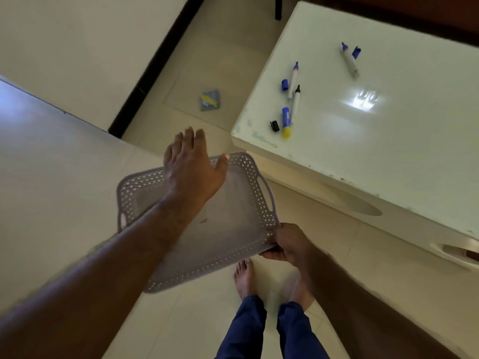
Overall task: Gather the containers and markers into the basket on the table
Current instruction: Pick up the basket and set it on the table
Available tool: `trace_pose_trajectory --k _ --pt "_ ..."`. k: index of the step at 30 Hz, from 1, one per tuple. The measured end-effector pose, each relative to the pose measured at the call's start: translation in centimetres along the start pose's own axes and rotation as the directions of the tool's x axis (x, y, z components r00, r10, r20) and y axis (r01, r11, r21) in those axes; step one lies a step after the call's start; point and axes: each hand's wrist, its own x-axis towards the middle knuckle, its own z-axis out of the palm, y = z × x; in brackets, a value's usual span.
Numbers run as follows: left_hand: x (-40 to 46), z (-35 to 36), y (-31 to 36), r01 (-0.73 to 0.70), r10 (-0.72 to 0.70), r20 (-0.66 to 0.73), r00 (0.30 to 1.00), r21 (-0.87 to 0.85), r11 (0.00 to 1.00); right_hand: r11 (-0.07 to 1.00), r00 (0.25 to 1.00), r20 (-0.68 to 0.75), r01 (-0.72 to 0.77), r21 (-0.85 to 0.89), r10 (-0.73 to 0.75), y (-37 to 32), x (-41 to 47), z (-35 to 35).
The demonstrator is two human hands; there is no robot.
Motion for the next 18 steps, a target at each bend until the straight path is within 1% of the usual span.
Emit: trace_pose_trajectory --k 2,5,9,11,13,15,18 --pt "0.9 -1.1 0.1 0.014 -0.014 -0.015 1.000 0.013 1.000 0.994 0.994 0.006 0.113 -0.003 -0.113 -1.5 -1.3 -0.4" --pt "2.1 -2.1 1.6 -0.033 0.037 -0.085 0.996 0.045 0.998 0.968 0.966 -0.071 0.250 0.022 -0.248 -4.6 -2.6 -2.3" --pt "2.2 -2.8 5.3 -0.161 0.172 -0.173 0.970 0.074 0.984 0.932 0.925 -0.202 0.348 0.102 -0.323 -8.8 -2.8 -7.4" --pt "2.3 -2.6 7.4 -0.228 0.244 -0.225 0.943 0.095 0.969 0.916 0.899 -0.282 0.380 0.125 -0.335 -10.4 -2.7 -10.6" --pt "2.6 -2.2 9.6 -0.262 0.278 -0.282 0.918 0.092 0.961 0.900 0.874 -0.353 0.407 0.156 -0.334 -11.3 -2.8 -14.0" --pt "3.2 -1.5 12.0 -0.253 0.248 -0.296 0.923 0.022 0.967 0.886 0.854 -0.410 0.423 0.190 -0.320 -11.6 -2.9 -17.9" --pt "3.8 0.4 13.9 -0.155 0.130 -0.219 0.967 -0.102 0.983 0.874 0.845 -0.464 0.415 0.253 -0.267 -11.3 -3.4 -21.8"
